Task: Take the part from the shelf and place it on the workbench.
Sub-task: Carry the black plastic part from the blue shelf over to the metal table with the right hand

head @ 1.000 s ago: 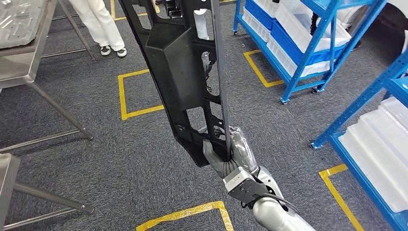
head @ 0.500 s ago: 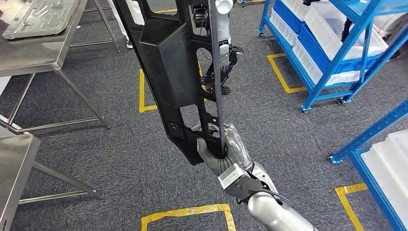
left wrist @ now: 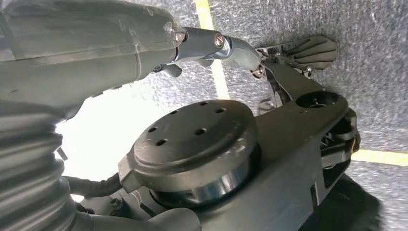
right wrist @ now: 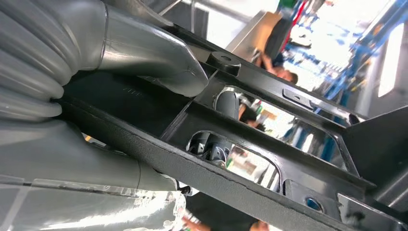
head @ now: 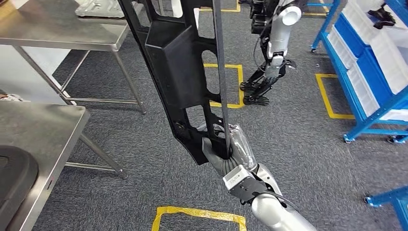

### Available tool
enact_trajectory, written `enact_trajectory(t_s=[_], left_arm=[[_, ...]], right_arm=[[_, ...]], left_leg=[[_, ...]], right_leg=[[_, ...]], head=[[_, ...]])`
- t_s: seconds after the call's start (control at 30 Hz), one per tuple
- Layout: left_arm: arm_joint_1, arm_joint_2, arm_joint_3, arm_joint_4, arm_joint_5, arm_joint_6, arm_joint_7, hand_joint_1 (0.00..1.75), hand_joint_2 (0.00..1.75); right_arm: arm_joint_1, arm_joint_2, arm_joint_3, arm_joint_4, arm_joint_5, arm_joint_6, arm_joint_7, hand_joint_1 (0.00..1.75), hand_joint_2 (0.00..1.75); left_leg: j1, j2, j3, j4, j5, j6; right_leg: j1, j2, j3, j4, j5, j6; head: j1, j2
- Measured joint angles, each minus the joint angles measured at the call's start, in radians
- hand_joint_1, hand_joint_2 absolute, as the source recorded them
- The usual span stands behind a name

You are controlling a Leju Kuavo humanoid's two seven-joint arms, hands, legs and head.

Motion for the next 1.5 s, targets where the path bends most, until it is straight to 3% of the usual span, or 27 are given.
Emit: enact_trajectory(t_s=[0.03,0.1,0.17,0.23,0.3,0.33,0.4,0.43,0.47,0.53,0.6,0.67,0.7,0.73,0.8,0.87,0.9,0.97,1.03,1.1,1.17,1.23,1.3,1.37,1.4,1.43,1.5], left_arm=[[-0.001,0.0,0.0,0.0,0.0,0.0,0.0,0.0,1.75],[-0.001,-0.001,0.0,0.001,0.0,0.0,0.0,0.0,1.75],[0.003,-0.001,0.0,0.002,0.0,0.0,0.0,0.0,1.75],[0.006,-0.002,0.0,0.002,0.0,0.0,0.0,0.0,1.75],[0.004,-0.002,0.0,0.003,0.0,0.0,0.0,0.0,1.75],[0.003,-0.002,0.0,0.003,0.0,0.0,0.0,0.0,1.75],[0.002,-0.003,0.0,0.003,0.0,0.0,0.0,0.0,1.75],[0.003,-0.003,0.0,0.004,0.0,0.0,0.0,0.0,1.75],[0.003,-0.003,0.0,0.004,0.001,0.0,0.0,0.0,1.75],[0.002,-0.003,0.0,0.005,0.001,0.0,-0.001,0.0,1.75],[0.001,-0.003,0.0,0.006,0.002,0.0,-0.002,0.0,1.75],[0.001,-0.003,0.0,0.007,0.002,0.0,-0.004,0.0,1.75],[0.001,-0.003,0.0,0.007,0.003,0.0,-0.004,0.0,1.75],[0.001,-0.003,0.0,0.008,0.003,0.0,-0.005,0.0,1.75],[0.0,-0.004,0.0,0.009,0.004,0.0,-0.006,0.0,1.75],[-0.002,-0.004,0.0,0.01,0.008,0.0,-0.006,0.0,1.75],[-0.003,-0.004,0.0,0.01,0.01,0.0,-0.006,0.0,1.75],[-0.003,-0.005,0.0,0.01,0.012,0.0,-0.006,0.0,1.75],[-0.003,-0.007,0.0,0.01,0.015,0.0,-0.006,0.0,1.75],[-0.004,-0.007,0.0,0.011,0.019,0.0,-0.006,0.0,1.75],[-0.001,-0.007,0.0,0.011,0.021,0.0,-0.006,0.0,1.75],[0.004,-0.007,0.0,0.011,0.021,0.0,-0.005,0.0,1.75],[0.004,-0.008,0.0,0.011,0.021,0.0,-0.005,0.0,1.75],[0.003,-0.008,0.0,0.011,0.022,0.002,-0.005,0.0,1.75],[0.003,-0.008,0.0,0.011,0.023,0.002,-0.005,0.0,1.75],[0.004,-0.008,0.0,0.011,0.023,0.003,-0.005,0.0,1.75],[0.005,-0.008,0.0,0.011,0.024,0.005,-0.005,0.0,1.75]], right_arm=[[0.0,0.0,0.0,0.0,0.0,0.0,0.0,1.75,1.75],[-0.001,0.0,0.0,0.001,0.0,0.0,-0.001,1.75,1.75],[-0.001,0.002,0.0,0.001,0.0,0.0,-0.001,1.75,1.75],[-0.004,0.005,0.0,0.001,0.0,0.001,-0.002,1.75,1.75],[-0.005,0.007,0.0,0.001,0.0,0.001,-0.002,1.75,1.75],[-0.005,0.007,0.0,0.001,0.0,0.001,-0.003,1.75,1.75],[-0.004,0.007,0.0,0.002,0.0,0.001,-0.003,1.75,1.75],[-0.004,0.007,0.0,0.003,0.0,0.001,-0.003,1.75,1.75],[-0.004,0.007,0.0,0.003,0.001,0.002,-0.003,1.75,1.75],[-0.005,0.007,0.0,0.003,0.002,0.004,-0.004,1.75,1.75],[-0.005,0.007,0.0,0.003,0.002,0.005,-0.006,1.75,1.75],[-0.006,0.008,0.0,0.003,0.003,0.005,-0.007,1.75,1.75],[-0.006,0.009,0.0,0.004,0.004,0.006,-0.007,1.75,1.75],[-0.007,0.01,0.0,0.004,0.004,0.006,-0.008,1.75,1.75],[-0.007,0.01,0.0,0.005,0.005,0.007,-0.009,1.75,1.75],[-0.006,0.009,0.0,0.007,0.005,0.008,-0.01,1.75,1.75],[-0.005,0.009,0.0,0.008,0.005,0.009,-0.01,1.75,1.75],[-0.005,0.009,0.001,0.01,0.005,0.012,-0.01,1.75,1.75],[-0.006,0.01,0.001,0.01,0.005,0.015,-0.01,1.75,1.75],[-0.008,0.011,0.001,0.01,0.005,0.017,-0.011,1.75,1.75],[-0.009,0.013,0.001,0.01,0.006,0.019,-0.012,1.75,1.75],[-0.013,0.018,0.001,0.009,0.006,0.02,-0.012,1.75,1.75],[-0.016,0.022,0.002,0.009,0.006,0.021,-0.013,1.75,1.75],[-0.015,0.023,0.002,0.008,0.007,0.02,-0.011,1.75,1.75],[-0.014,0.023,0.002,0.008,0.008,0.019,-0.01,1.75,1.75],[-0.013,0.023,0.003,0.008,0.008,0.018,-0.009,1.75,1.75],[-0.013,0.023,0.003,0.008,0.01,0.017,-0.009,1.75,1.75]], left_leg=[[0.001,-0.014,-0.003,0.006,-0.003,-0.005],[0.003,-0.036,-0.01,0.01,-0.004,-0.016],[0.006,-0.05,-0.013,0.01,-0.004,-0.027],[0.003,-0.013,-0.027,0.045,-0.027,-0.037],[0.002,0.055,-0.079,0.16,-0.087,-0.046],[0.004,0.075,-0.115,0.229,-0.116,-0.049],[0.008,0.09,-0.151,0.297,-0.127,-0.051],[0.009,0.093,-0.137,0.269,-0.102,-0.05],[0.008,0.101,-0.104,0.203,-0.066,-0.047],[0.0,0.145,-0.033,0.06,-0.011,-0.035],[-0.01,0.171,-0.01,0.004,-0.001,-0.024],[-0.012,0.148,-0.011,-0.001,0.002,-0.017],[-0.009,0.135,-0.008,-0.006,0.005,-0.013],[-0.006,0.122,-0.004,-0.012,0.008,-0.009],[0.0,0.097,0.0,-0.019,0.012,-0.003],[0.0,0.07,-0.001,-0.017,0.012,0.0],[0.0,0.054,-0.001,-0.015,0.011,0.0],[0.002,0.022,-0.001,-0.009,0.009,-0.003],[0.004,-0.008,-0.005,0.001,0.003,-0.011],[0.006,-0.032,-0.015,0.008,0.002,-0.023],[0.01,-0.052,-0.02,0.008,0.003,-0.035],[0.008,-0.016,-0.033,0.039,-0.016,-0.045],[0.005,0.054,-0.081,0.143,-0.072,-0.053],[0.009,0.084,-0.14,0.261,-0.118,-0.057],[0.01,0.088,-0.152,0.285,-0.118,-0.057],[0.01,0.091,-0.145,0.269,-0.1,-0.055],[0.005,0.117,-0.081,0.145,-0.036,-0.045]], right_leg=[[-0.003,0.018,0.022,-0.054,0.022,0.0],[-0.003,0.035,0.038,-0.094,0.029,-0.004],[-0.001,0.011,0.041,-0.101,0.032,-0.015],[-0.002,-0.014,0.047,-0.11,0.034,-0.027],[0.001,-0.041,0.052,-0.114,0.032,-0.036],[0.004,-0.056,0.053,-0.114,0.03,-0.039],[0.008,-0.085,0.056,-0.114,0.025,-0.042],[0.009,-0.098,0.058,-0.114,0.023,-0.042],[0.01,-0.112,0.063,-0.114,0.02,-0.041],[0.013,-0.136,0.073,-0.114,0.013,-0.036],[0.015,-0.156,0.079,-0.115,0.008,-0.029],[0.013,-0.174,0.083,-0.116,0.003,-0.018],[0.011,-0.164,0.085,-0.11,-0.003,-0.012],[0.009,-0.14,0.077,-0.088,-0.019,-0.007],[0.005,-0.073,0.028,0.016,-0.072,-0.001],[0.004,-0.045,-0.04,0.138,-0.113,0.0],[0.004,-0.041,-0.056,0.159,-0.108,0.0],[0.001,-0.03,-0.034,0.091,-0.046,0.0],[-0.006,0.01,0.018,-0.036,0.013,0.0],[-0.007,0.033,0.041,-0.094,0.025,-0.003],[-0.005,0.012,0.043,-0.1,0.026,-0.013],[-0.005,-0.013,0.049,-0.108,0.029,-0.024],[-0.002,-0.039,0.055,-0.113,0.027,-0.033],[0.002,-0.068,0.059,-0.113,0.022,-0.038],[0.004,-0.082,0.061,-0.113,0.019,-0.039],[0.005,-0.096,0.064,-0.113,0.016,-0.039],[0.007,-0.121,0.075,-0.114,0.008,-0.037]], head=[[0.003,0.0],[0.005,0.0],[0.004,0.0],[-0.005,0.0],[-0.022,0.0],[-0.029,0.0],[-0.034,0.0],[-0.036,0.0],[-0.038,0.0],[-0.039,0.0],[-0.038,0.0],[-0.037,0.0],[-0.036,0.0],[-0.033,0.0],[-0.024,0.0],[-0.013,0.0],[-0.008,0.0],[0.0,0.0],[0.007,0.0],[0.009,0.0],[0.008,0.0],[0.001,0.0],[-0.016,0.0],[-0.027,0.0],[-0.029,0.0],[-0.031,0.0],[-0.037,0.0]])
